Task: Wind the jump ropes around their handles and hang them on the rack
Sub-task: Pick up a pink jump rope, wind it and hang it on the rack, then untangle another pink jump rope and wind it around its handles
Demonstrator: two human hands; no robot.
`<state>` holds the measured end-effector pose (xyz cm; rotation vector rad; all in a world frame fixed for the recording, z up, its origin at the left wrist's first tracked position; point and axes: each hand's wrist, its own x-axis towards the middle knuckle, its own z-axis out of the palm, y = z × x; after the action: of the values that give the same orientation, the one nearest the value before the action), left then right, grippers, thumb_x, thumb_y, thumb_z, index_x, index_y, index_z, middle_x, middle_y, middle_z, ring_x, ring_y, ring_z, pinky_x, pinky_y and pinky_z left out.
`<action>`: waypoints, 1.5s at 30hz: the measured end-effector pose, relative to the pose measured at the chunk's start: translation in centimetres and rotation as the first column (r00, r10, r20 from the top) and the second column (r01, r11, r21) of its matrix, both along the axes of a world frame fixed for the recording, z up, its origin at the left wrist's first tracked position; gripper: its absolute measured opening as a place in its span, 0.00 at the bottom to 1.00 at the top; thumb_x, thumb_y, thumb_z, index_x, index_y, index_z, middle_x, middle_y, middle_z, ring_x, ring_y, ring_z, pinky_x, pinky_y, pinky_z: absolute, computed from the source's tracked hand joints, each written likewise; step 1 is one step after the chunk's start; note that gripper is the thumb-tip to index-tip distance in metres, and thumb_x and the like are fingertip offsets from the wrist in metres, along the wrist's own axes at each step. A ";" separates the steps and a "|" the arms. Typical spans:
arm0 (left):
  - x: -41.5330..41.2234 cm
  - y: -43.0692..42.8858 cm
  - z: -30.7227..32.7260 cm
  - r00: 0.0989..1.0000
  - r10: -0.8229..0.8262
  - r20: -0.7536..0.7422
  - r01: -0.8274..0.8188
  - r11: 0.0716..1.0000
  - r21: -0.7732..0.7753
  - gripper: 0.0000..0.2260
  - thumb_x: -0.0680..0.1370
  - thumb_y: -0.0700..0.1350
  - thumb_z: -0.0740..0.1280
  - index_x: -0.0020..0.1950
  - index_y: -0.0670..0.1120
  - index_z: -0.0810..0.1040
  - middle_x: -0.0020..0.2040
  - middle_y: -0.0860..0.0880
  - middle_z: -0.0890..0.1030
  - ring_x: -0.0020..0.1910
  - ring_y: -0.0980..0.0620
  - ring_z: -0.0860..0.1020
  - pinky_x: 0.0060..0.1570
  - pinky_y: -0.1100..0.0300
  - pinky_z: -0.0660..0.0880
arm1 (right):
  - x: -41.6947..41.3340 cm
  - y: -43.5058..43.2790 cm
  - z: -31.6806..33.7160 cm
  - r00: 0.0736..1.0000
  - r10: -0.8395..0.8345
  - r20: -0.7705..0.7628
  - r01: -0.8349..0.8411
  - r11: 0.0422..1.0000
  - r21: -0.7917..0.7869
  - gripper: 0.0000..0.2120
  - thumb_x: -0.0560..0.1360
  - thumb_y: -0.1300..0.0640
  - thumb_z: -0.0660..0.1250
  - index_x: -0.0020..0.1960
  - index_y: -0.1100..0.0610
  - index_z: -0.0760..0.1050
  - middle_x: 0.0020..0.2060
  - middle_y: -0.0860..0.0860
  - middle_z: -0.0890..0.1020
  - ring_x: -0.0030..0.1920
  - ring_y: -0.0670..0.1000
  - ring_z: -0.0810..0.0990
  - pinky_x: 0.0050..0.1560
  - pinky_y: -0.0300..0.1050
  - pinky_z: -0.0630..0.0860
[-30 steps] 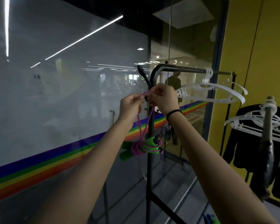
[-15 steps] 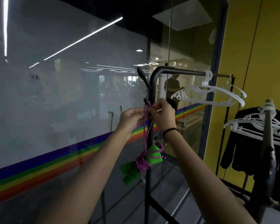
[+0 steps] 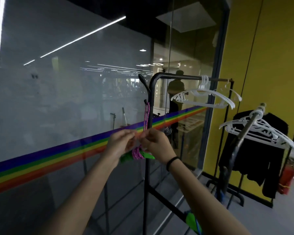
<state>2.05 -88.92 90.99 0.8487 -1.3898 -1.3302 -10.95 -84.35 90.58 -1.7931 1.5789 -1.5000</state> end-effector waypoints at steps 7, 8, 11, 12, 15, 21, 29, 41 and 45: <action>2.0 14.8 -3.3 0.990 0.130 0.049 -0.132 0.991 0.022 0.09 0.78 0.38 0.62 0.45 0.45 0.81 0.33 0.48 0.77 0.30 0.54 0.73 0.31 0.65 0.69 | 0.7 12.6 -2.9 0.978 0.209 0.016 -0.210 0.976 0.060 0.08 0.75 0.60 0.64 0.39 0.52 0.75 0.32 0.47 0.77 0.35 0.47 0.76 0.43 0.47 0.74; 1.9 17.5 -4.2 0.987 0.156 0.044 -0.157 0.987 0.027 0.09 0.78 0.38 0.62 0.45 0.45 0.81 0.33 0.49 0.77 0.30 0.55 0.73 0.31 0.65 0.69 | 0.5 15.0 -3.6 0.970 0.243 0.010 -0.243 0.968 0.066 0.10 0.75 0.60 0.64 0.37 0.50 0.74 0.31 0.46 0.77 0.34 0.46 0.76 0.43 0.46 0.73; 1.3 26.2 -7.3 0.973 0.227 0.033 -0.228 0.973 0.038 0.09 0.78 0.39 0.62 0.43 0.47 0.81 0.31 0.51 0.78 0.28 0.56 0.73 0.30 0.66 0.69 | -0.6 22.6 -6.5 0.931 0.363 0.038 -0.365 0.927 0.090 0.12 0.76 0.63 0.62 0.37 0.50 0.75 0.30 0.47 0.77 0.33 0.47 0.75 0.43 0.47 0.73; 1.1 29.2 -8.5 0.967 0.251 0.033 -0.252 0.967 0.046 0.09 0.78 0.40 0.62 0.43 0.47 0.81 0.31 0.51 0.78 0.28 0.57 0.73 0.30 0.67 0.70 | -1.0 25.0 -7.6 0.914 0.402 0.057 -0.406 0.909 0.095 0.13 0.76 0.64 0.62 0.37 0.50 0.75 0.31 0.48 0.77 0.33 0.47 0.75 0.43 0.49 0.74; 0.5 38.7 -11.9 0.944 0.331 0.017 -0.331 0.939 0.096 0.09 0.78 0.40 0.62 0.42 0.48 0.81 0.29 0.53 0.78 0.25 0.59 0.72 0.29 0.68 0.69 | -1.1 32.8 -10.6 0.851 0.514 0.109 -0.525 0.839 0.144 0.15 0.77 0.65 0.60 0.37 0.50 0.75 0.32 0.53 0.78 0.32 0.47 0.76 0.39 0.45 0.75; 2.1 56.1 -14.2 0.836 0.535 0.120 -0.547 0.802 0.241 0.09 0.77 0.39 0.63 0.40 0.47 0.80 0.22 0.55 0.73 0.18 0.61 0.67 0.19 0.70 0.62 | 1.5 47.4 -12.2 0.690 0.684 0.236 -0.720 0.616 0.321 0.12 0.76 0.66 0.61 0.38 0.53 0.75 0.34 0.51 0.80 0.31 0.42 0.77 0.38 0.39 0.71; 6.8 70.8 -16.4 0.716 0.690 0.104 -0.682 0.662 0.311 0.09 0.78 0.38 0.61 0.41 0.45 0.79 0.24 0.54 0.66 0.19 0.59 0.63 0.21 0.69 0.59 | 5.5 59.2 -13.8 0.556 0.772 0.308 -0.815 0.434 0.383 0.09 0.76 0.63 0.62 0.39 0.55 0.75 0.34 0.50 0.80 0.29 0.40 0.77 0.36 0.33 0.73; 15.0 86.8 -21.2 0.640 0.732 0.232 -0.748 0.526 0.405 0.12 0.78 0.36 0.60 0.38 0.47 0.78 0.24 0.52 0.68 0.17 0.61 0.64 0.20 0.69 0.60 | 15.4 72.9 -19.7 0.525 0.769 0.365 -0.792 0.284 0.541 0.08 0.76 0.61 0.63 0.39 0.54 0.74 0.34 0.48 0.80 0.31 0.39 0.77 0.35 0.29 0.73; 17.7 90.6 -24.4 0.654 0.699 0.290 -0.746 0.533 0.399 0.14 0.78 0.35 0.59 0.38 0.47 0.78 0.25 0.51 0.71 0.17 0.62 0.65 0.19 0.70 0.61 | 17.9 77.1 -23.3 0.561 0.721 0.408 -0.770 0.273 0.577 0.09 0.76 0.62 0.62 0.38 0.54 0.74 0.35 0.50 0.80 0.31 0.41 0.77 0.34 0.28 0.73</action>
<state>19.75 1.68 66.54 1.6452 -0.5751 -0.9539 6.94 -7.27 67.30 -1.5592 0.7827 -0.3519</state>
